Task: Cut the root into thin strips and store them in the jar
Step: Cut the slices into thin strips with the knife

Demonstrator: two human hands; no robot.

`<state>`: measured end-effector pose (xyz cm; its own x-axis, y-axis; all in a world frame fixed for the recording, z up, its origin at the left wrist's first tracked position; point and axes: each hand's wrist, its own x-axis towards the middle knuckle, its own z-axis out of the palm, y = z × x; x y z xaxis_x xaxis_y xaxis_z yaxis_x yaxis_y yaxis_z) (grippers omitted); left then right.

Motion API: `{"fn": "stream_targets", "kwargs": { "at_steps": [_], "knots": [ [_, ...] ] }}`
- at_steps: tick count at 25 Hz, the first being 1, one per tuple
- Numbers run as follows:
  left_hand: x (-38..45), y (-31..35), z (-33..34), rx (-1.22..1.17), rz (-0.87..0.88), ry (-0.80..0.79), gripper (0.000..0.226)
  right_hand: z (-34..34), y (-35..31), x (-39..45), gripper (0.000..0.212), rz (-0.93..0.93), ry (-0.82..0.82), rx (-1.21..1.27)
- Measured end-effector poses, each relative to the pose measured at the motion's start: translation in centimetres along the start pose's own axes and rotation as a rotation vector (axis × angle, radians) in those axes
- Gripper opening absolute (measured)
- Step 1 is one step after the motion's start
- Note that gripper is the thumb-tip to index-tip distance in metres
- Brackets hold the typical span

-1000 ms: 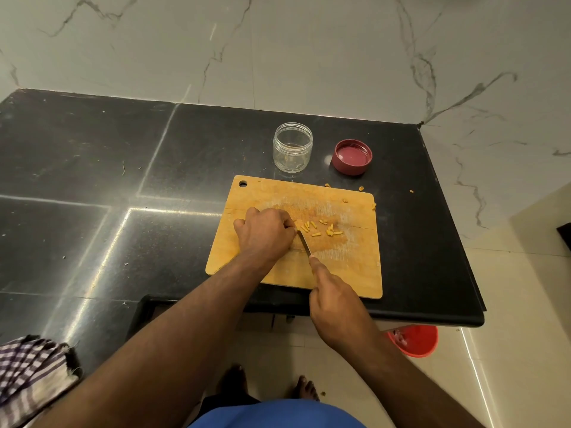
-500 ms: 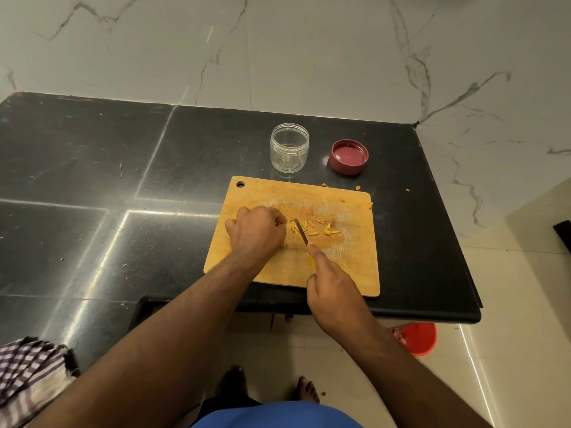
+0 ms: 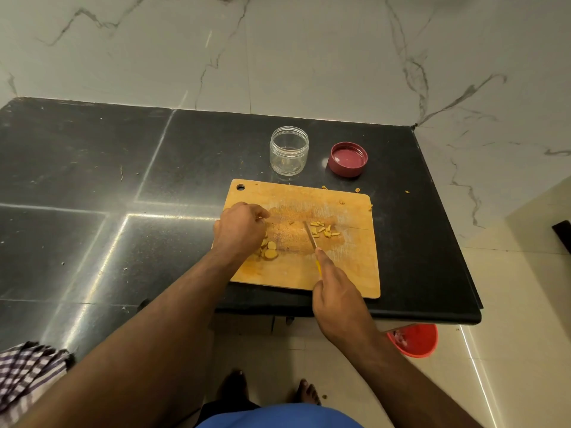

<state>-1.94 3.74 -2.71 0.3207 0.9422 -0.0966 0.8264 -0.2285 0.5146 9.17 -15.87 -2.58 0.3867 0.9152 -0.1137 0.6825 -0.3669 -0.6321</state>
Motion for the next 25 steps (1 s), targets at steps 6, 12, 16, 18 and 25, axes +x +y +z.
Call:
{"fn": "stream_targets", "kwargs": {
  "at_steps": [6,12,16,18,25],
  "knots": [
    [0.3,-1.2,-0.2,-0.097,-0.005,0.013,0.029,1.4,-0.9,2.2,0.055,-0.036,-0.053,-0.102],
    [0.5,-2.0,-0.3,-0.12,-0.014,-0.034,0.03,0.8,0.4,0.3,0.054,0.023,0.038,-0.024],
    [0.5,-1.9,0.0,-0.117,-0.017,-0.026,0.031,0.9,0.4,-0.4,0.054,-0.01,-0.024,-0.019],
    [0.5,-2.0,0.0,-0.118,-0.022,-0.028,0.034,0.3,1.3,-0.8,0.054,0.033,0.009,-0.008],
    [0.4,-1.6,-0.4,-0.109,-0.035,-0.035,0.031,-0.1,1.3,-1.7,0.054,0.019,-0.005,0.032]
  ]
}}
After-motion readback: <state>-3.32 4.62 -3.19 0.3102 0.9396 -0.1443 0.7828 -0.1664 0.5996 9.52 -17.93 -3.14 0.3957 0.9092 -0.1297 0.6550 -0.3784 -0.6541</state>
